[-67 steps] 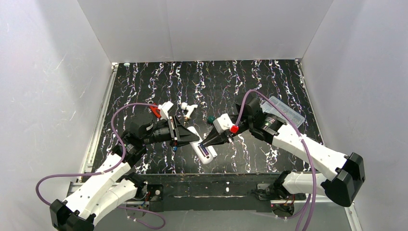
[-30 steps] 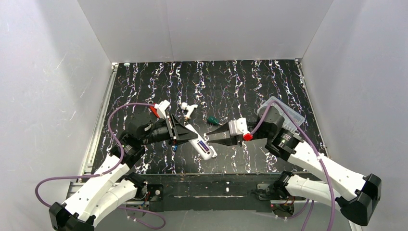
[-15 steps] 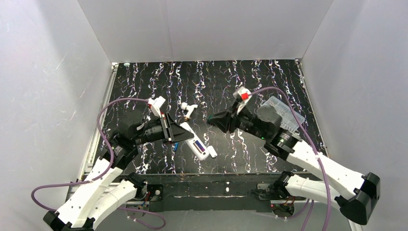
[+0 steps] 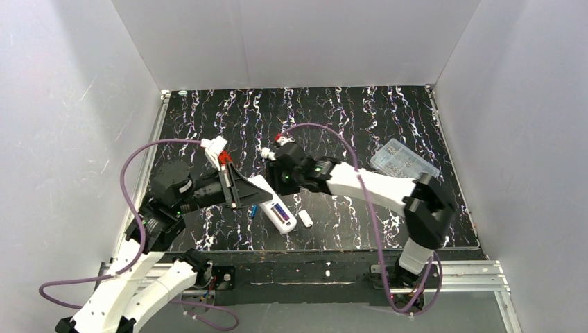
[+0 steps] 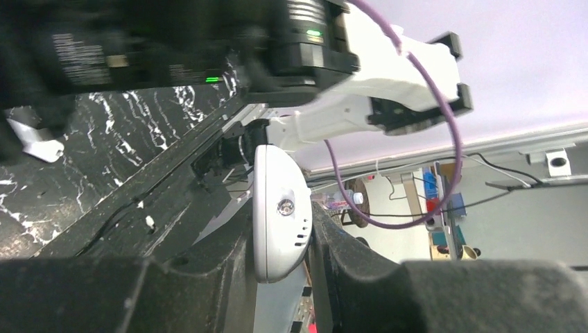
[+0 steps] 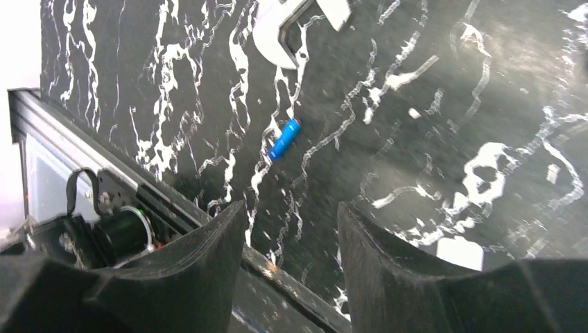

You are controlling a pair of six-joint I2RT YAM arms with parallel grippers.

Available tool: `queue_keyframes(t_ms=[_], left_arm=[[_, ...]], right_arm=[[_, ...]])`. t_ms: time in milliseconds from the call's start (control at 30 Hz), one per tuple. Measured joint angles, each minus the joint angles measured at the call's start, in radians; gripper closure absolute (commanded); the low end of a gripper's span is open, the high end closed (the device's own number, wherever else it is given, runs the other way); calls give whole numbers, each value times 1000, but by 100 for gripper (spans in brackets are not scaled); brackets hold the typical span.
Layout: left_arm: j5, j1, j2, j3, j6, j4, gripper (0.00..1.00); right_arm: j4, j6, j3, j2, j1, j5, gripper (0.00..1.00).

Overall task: Load the batteries into the remote control
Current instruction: Move the battery to the center of the board.

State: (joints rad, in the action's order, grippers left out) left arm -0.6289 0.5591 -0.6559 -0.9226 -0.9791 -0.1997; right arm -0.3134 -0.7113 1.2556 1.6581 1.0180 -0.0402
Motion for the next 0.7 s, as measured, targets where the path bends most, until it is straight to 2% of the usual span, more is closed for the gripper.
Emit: queue_keyframes(t_ms=[200,367,700], left_arm=[[-17,0,45,-82,27,38,100],[-25,0,61,-105,48,71,100],[-30,0,71,-105,53,87,100]], right_arm=[[-128,-84,295,274,56,-2,41],[-276,-159,472,422,93,-31,50],[-409,-240,518,521,129,-59,51]])
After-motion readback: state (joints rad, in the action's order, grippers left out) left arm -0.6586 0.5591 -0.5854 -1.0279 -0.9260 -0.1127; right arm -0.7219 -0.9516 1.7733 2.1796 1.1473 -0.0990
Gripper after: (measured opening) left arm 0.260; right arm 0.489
